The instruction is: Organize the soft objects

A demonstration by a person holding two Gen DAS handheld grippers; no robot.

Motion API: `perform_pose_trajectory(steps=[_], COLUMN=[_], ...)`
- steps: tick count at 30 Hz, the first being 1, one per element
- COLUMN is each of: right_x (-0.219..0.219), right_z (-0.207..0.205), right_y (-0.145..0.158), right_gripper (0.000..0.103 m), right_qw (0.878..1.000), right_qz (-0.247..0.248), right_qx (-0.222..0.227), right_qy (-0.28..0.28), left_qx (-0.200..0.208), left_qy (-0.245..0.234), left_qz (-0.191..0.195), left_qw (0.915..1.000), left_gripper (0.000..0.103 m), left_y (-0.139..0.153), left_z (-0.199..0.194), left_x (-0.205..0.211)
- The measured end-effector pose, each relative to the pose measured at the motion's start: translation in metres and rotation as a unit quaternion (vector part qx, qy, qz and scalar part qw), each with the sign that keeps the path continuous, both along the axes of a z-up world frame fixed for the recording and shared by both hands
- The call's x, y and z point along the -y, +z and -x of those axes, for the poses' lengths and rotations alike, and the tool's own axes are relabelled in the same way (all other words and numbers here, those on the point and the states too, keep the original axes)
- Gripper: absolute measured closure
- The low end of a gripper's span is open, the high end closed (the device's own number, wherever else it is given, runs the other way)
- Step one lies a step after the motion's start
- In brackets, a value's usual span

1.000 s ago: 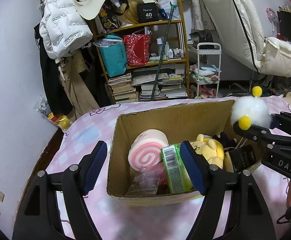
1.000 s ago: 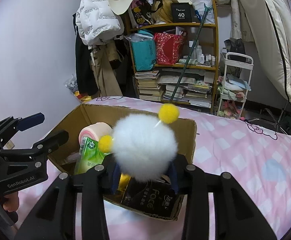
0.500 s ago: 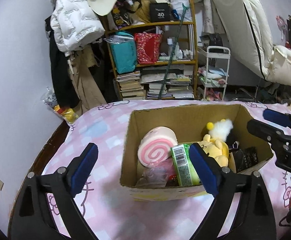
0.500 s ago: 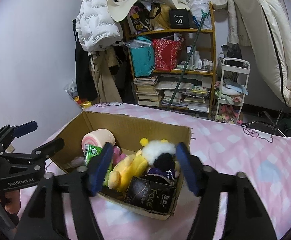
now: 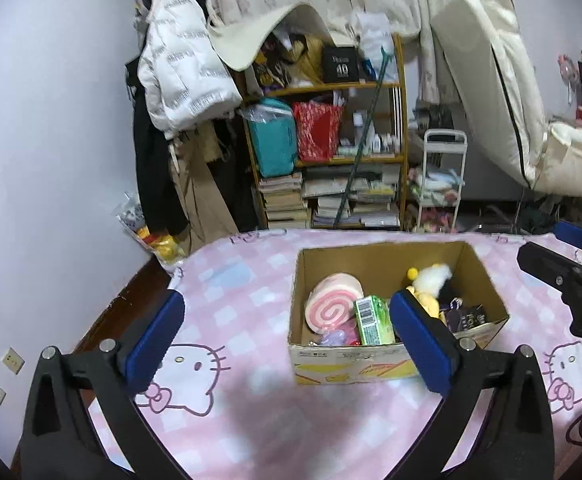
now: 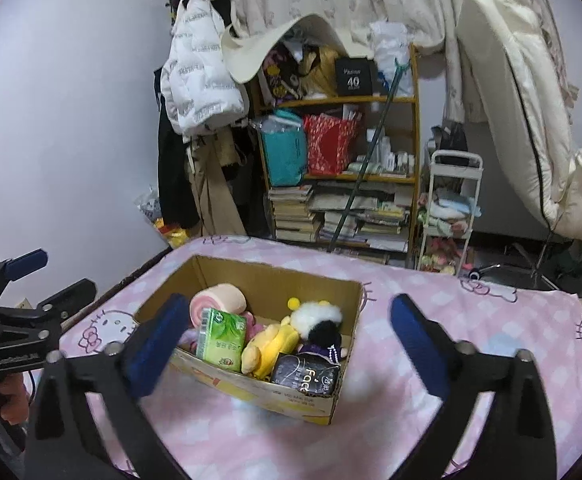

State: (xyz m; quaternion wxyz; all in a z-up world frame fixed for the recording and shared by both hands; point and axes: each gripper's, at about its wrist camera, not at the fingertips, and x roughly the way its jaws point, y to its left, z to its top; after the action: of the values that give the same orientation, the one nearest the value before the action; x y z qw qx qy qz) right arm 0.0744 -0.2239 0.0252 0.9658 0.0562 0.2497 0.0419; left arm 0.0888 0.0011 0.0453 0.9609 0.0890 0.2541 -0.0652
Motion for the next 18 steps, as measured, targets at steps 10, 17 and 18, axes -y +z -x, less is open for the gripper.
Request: perform_pose_trajectory(steps=[10, 17, 18], right_x=[-0.002, 0.005, 0.007], right_z=[0.046, 0.086, 0.091], right_y=[0.026, 0.028, 0.026], right_gripper=[0.000, 0.000, 0.000], right_qw=[1.000, 0.997, 0.997], right_qz=[0.015, 0.020, 0.019], right_qx=[0.023, 0.072, 0.076], right_qy=[0.001, -0.018, -0.018], left_qx=[0.072, 0.079, 0.080], left_qy=[0.028, 0.030, 0.033], left_qz=[0.049, 0.051, 0.049], left_qw=[0.9958, 0.9951, 0.9950], left_gripper=[0.001, 0.001, 0.001], left_y=[0.029, 0.028, 0.025], left_z=[0.056, 0.081, 0.086], left_x=[-0.029, -0.043, -0.046])
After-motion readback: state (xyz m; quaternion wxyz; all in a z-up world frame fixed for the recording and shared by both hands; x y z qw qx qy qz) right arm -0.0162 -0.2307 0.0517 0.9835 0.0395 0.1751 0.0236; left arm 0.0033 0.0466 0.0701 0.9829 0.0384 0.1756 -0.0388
